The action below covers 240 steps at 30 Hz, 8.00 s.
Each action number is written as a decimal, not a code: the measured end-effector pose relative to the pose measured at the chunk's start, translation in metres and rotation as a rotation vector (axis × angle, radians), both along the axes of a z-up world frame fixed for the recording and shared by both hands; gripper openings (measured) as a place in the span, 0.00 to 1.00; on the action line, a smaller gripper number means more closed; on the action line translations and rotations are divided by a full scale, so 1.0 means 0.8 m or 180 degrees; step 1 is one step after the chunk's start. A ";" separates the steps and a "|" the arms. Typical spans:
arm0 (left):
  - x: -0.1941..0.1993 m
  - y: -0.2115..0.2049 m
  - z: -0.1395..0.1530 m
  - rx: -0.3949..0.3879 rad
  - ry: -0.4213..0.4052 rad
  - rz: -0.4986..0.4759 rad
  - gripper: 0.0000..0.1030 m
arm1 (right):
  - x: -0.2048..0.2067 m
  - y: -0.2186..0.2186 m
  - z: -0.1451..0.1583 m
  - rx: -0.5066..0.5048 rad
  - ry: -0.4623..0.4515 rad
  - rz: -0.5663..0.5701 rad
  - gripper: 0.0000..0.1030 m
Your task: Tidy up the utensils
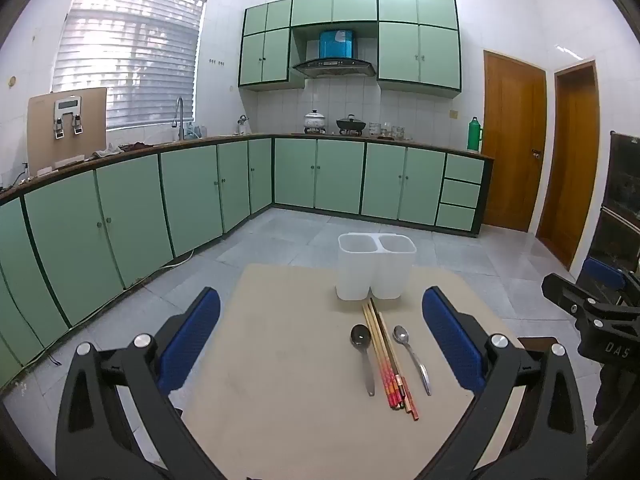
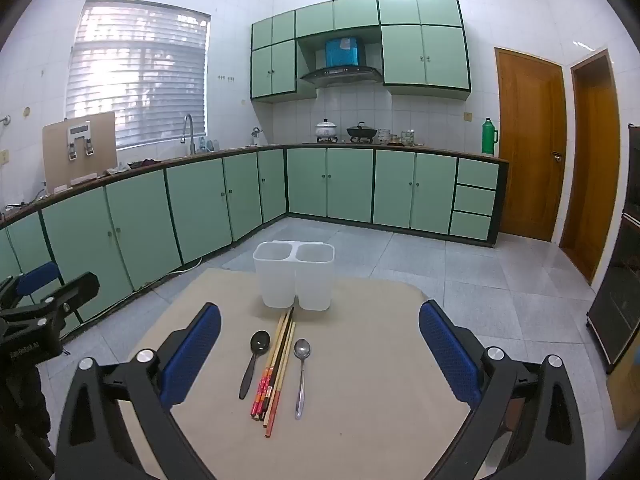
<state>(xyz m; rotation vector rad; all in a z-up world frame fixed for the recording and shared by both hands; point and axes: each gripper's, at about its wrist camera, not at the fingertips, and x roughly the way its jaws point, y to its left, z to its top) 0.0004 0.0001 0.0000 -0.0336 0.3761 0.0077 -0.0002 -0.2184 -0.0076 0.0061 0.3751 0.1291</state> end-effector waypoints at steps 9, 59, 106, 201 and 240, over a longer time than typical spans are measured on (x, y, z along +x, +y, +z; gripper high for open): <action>-0.006 0.001 -0.001 0.0028 -0.0042 0.0021 0.95 | 0.000 0.000 0.000 0.0010 -0.0002 0.0000 0.94; -0.008 -0.004 0.000 0.0078 -0.0062 0.0038 0.95 | 0.001 0.000 0.001 0.0013 -0.0004 -0.0007 0.94; 0.052 0.027 -0.043 0.0029 0.0359 0.0081 0.95 | 0.072 -0.006 -0.038 -0.0023 0.0409 -0.0139 0.94; 0.287 -0.026 -0.191 -0.0234 0.1283 -0.0687 0.33 | 0.246 0.011 -0.185 0.0277 0.1107 0.0323 0.27; 0.416 -0.054 -0.045 -0.0124 -0.0040 -0.0416 0.49 | 0.396 -0.004 -0.042 0.0557 0.0341 0.0196 0.43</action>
